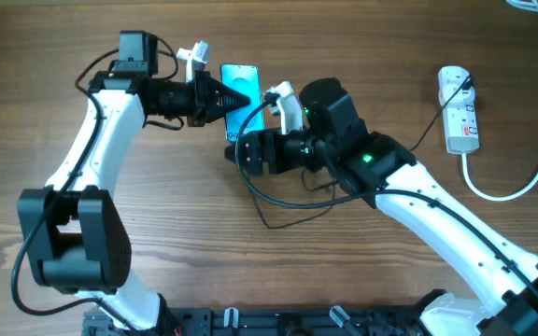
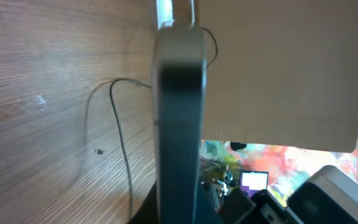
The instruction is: Plug charger to phone and switch on socket
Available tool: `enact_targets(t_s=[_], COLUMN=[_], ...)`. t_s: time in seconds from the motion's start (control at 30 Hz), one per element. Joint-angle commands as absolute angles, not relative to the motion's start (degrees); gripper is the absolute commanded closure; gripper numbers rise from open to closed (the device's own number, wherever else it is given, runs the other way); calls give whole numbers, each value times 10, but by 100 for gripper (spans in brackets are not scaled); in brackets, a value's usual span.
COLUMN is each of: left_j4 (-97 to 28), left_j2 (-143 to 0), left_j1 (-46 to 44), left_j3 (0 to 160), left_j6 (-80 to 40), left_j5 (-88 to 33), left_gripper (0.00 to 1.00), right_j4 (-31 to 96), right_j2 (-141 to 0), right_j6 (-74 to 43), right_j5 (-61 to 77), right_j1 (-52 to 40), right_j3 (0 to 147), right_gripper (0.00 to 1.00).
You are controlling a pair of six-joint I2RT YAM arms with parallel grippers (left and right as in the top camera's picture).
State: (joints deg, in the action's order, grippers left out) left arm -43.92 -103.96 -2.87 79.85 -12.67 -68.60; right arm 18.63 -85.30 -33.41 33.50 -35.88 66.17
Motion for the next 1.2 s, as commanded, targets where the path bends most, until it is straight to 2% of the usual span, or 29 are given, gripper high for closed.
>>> enact_targets(t_s=[0.0, 0.1, 0.17, 0.23, 0.27, 0.37, 0.53, 0.73, 1.0, 1.17], left_j4=[-474, -474, -475, -489, -503, -522, -520, -512, -471, -451], left_j2=[-1031, -1031, -1031, -1031, -1031, -1034, -1065, -1114, -1128, -1128], left_j1=[-64, -64, -65, -70, -77, -106, -176, -229, -234, -234], left_j3=[777, 777, 777, 777, 777, 777, 777, 777, 777, 777], left_j6=[-124, -124, -124, -124, -124, -163, -230, -266, -266, -224], left_j5=[-772, -754, -692, -595, -509, -320, -181, -117, -92, 12], left_gripper=[96, 96, 96, 96, 96, 96, 96, 96, 96, 96], right_j4=[209, 271, 314, 363, 395, 450, 444, 444, 444, 444], right_j2=[-857, -857, -857, -857, -857, -857, -857, -857, -857, -857], right_j6=[-315, -314, -293, -232, -208, -210, -210, -211, -211, -211], right_j5=[234, 282, 290, 289, 274, 189, 175, 175, 175, 175], right_j1=[-291, -255, -228, -208, -203, -203, -203, -203, -203, -203], right_j3=[694, 694, 694, 693, 693, 689, 689, 689, 689, 689], right_gripper=[1, 1, 0, 0, 0, 0, 1, 0, 0, 0])
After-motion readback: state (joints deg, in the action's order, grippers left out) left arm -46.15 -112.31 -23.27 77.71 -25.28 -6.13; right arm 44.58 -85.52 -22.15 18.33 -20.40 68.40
